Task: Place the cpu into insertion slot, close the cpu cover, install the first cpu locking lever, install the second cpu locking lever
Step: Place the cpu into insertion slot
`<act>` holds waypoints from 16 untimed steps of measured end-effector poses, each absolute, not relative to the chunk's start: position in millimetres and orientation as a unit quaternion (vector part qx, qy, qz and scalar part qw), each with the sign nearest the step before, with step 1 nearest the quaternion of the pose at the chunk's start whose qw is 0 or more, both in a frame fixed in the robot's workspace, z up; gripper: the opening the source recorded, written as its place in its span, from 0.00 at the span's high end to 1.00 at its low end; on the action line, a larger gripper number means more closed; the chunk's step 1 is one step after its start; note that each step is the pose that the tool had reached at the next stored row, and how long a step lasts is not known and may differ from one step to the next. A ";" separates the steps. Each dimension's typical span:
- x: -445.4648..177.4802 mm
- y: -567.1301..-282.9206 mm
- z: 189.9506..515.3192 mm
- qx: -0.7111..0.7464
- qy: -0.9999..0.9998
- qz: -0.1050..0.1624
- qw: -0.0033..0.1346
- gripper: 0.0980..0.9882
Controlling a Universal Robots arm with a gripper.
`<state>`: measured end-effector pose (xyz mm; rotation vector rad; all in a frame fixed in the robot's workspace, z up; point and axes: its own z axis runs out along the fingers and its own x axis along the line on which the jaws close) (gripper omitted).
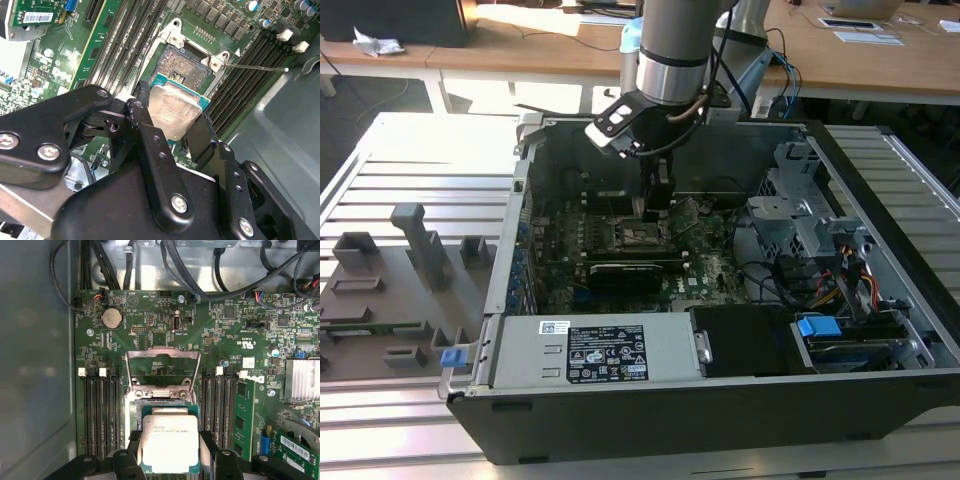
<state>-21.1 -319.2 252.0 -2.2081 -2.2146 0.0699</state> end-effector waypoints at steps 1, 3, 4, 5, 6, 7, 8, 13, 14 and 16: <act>-21.1 -319.2 251.3 -0.706 -0.708 0.022 0.007 0.50; -21.1 -319.2 248.8 -0.706 -0.708 0.022 0.007 0.50; -21.1 -319.1 247.9 -0.706 -0.708 0.022 0.007 0.50; -21.1 -319.1 246.9 -0.706 -0.708 0.022 0.007 0.50; -21.1 -319.1 246.1 -0.706 -0.708 0.022 0.007 0.50; -21.1 -319.2 245.5 -0.706 -0.708 0.022 0.007 0.50; -21.1 -319.1 245.0 -0.706 -0.708 0.022 0.007 0.50; -21.1 -319.1 241.5 -0.706 -0.708 0.022 0.007 0.50; -21.1 -319.1 240.3 -0.706 -0.708 0.022 0.007 0.50; -21.1 -319.2 238.1 -0.706 -0.708 0.022 0.007 0.50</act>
